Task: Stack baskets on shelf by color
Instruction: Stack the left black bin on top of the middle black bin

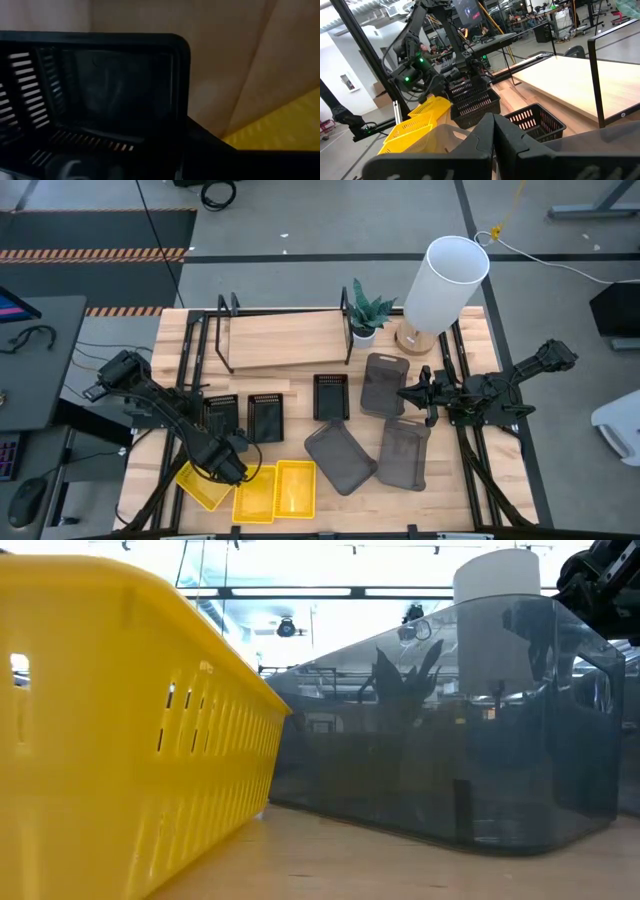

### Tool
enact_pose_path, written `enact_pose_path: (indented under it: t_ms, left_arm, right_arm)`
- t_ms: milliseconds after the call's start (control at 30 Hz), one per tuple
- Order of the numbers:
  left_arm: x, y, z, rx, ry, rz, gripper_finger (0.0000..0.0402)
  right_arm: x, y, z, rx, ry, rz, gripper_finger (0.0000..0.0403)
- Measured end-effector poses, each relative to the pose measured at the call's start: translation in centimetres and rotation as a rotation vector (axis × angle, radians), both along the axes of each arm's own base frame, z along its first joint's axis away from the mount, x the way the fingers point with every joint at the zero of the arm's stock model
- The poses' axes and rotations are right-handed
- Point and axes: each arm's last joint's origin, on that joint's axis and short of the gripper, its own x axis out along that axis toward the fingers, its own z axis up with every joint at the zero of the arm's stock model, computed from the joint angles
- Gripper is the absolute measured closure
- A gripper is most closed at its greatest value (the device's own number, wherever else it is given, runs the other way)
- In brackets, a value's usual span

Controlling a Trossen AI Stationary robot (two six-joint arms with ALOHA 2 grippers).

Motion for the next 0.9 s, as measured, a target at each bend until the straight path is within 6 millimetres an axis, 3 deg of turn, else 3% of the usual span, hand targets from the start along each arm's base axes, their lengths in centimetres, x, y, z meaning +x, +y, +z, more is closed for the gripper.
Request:
enact_pose_path:
  t_ms: [467, 900]
  left_arm:
    - [2.6, -0.3, 6.8, 0.105, -0.165, 0.004, 0.0398]
    - [6.3, 2.5, 7.0, 0.024, -0.24, 0.059, 0.0398]
  right_arm:
    - [0.0, 0.0, 0.0, 0.0, 0.0, 0.0, 0.0387]
    - [0.0, 0.0, 0.0, 0.0, 0.0, 0.0, 0.0387]
